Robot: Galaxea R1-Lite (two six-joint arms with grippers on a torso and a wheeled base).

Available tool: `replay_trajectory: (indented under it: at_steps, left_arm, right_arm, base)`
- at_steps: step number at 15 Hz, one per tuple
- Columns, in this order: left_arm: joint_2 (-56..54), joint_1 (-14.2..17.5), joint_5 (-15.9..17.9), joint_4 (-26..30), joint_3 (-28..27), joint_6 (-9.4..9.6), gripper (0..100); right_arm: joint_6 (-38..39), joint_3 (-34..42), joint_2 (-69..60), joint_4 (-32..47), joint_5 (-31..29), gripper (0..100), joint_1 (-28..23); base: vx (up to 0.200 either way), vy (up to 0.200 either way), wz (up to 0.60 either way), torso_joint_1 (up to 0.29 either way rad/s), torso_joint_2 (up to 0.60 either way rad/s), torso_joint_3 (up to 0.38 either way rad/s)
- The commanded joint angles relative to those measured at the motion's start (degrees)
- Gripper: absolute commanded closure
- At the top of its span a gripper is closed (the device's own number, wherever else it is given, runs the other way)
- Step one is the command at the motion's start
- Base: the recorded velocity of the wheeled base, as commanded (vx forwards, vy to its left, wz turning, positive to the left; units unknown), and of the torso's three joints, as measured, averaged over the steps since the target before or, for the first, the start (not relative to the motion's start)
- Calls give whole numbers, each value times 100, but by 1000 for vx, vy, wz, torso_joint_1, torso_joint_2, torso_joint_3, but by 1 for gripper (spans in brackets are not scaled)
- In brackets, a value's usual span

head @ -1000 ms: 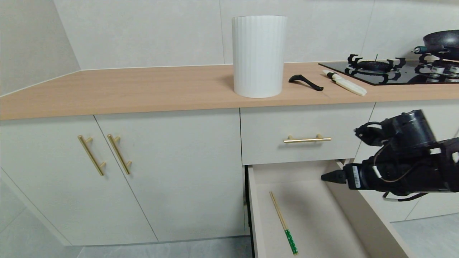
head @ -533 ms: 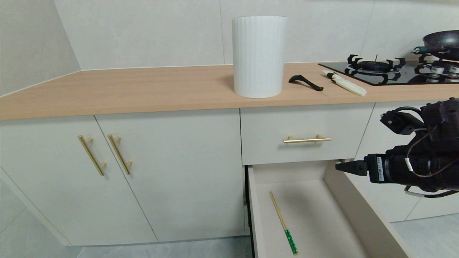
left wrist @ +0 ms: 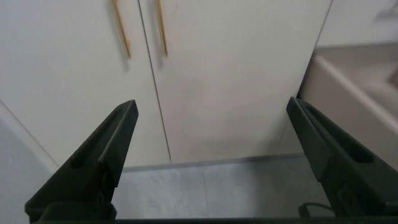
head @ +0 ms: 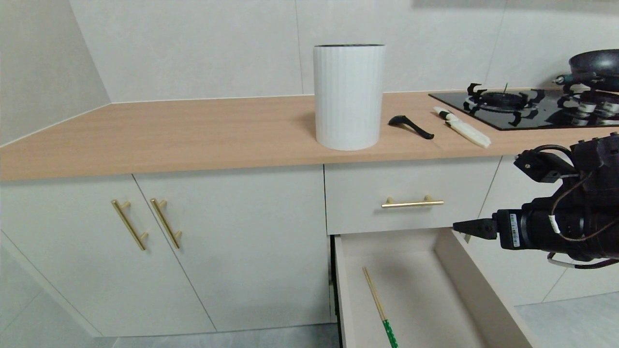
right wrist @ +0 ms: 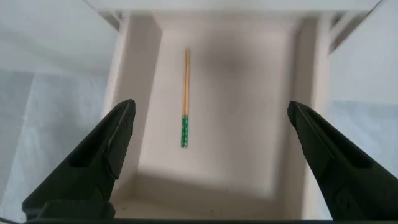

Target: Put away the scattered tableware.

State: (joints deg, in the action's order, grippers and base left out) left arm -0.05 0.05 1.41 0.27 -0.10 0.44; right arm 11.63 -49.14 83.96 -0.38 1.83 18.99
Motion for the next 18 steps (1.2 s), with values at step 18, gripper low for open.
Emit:
replay_trajectory:
  at_steps: [18]
  left_arm:
    - [5,4,-1,0,1,0,0]
  right_arm:
    - [-240,-236,921,-1509,-60,0,-141]
  base:
    - [0,0,0,144,-393,-239]
